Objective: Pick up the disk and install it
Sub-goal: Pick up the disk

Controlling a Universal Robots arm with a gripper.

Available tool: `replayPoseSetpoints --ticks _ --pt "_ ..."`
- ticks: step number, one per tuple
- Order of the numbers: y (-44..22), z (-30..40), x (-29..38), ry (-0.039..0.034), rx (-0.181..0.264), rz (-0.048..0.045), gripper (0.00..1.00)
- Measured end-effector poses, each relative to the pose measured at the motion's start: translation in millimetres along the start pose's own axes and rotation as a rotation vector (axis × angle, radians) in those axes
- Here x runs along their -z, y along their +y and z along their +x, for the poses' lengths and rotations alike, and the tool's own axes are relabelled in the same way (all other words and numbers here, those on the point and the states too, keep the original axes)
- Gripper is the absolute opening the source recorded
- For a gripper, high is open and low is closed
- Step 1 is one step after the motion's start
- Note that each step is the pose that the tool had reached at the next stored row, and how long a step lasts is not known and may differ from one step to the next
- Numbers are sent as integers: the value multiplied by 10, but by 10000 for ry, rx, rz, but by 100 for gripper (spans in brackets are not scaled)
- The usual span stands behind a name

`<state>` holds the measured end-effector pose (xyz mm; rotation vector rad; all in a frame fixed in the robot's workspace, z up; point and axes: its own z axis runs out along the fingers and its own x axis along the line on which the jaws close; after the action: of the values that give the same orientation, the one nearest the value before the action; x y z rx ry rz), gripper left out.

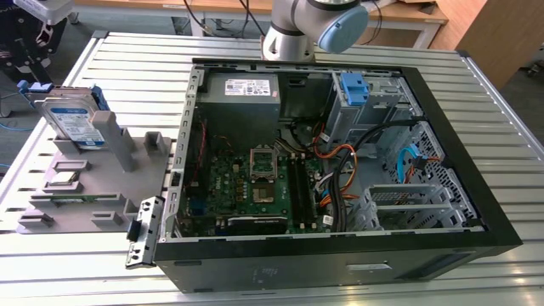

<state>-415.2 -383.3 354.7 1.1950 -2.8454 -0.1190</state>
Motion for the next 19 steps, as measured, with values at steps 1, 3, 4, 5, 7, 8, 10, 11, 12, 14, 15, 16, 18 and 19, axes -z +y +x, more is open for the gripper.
replayPoseSetpoints --ticks 1,3,4,5,7,8,10,11,12,14,15,16,18,19 --pt "0 0 0 9 148 -2 11" --pt "0 0 -1 25 451 -7 11" --pt "0 0 -1 32 593 -11 11" --pt "0 0 -1 38 737 -15 11" --pt "0 0 -2 51 1022 -22 11" --pt "0 0 -2 58 1164 -26 11" --pt "0 0 -3 71 1458 -33 11" --pt "0 0 -3 77 1602 -37 11" --pt "0 0 -3 84 1744 -40 11" --pt "0 0 -3 93 2018 -51 11" --pt "0 0 -4 96 2151 -56 11" --pt "0 0 -4 99 2285 -63 11" --pt "0 0 -5 104 2563 -75 11" --pt "-1 0 -5 107 2695 -81 11"
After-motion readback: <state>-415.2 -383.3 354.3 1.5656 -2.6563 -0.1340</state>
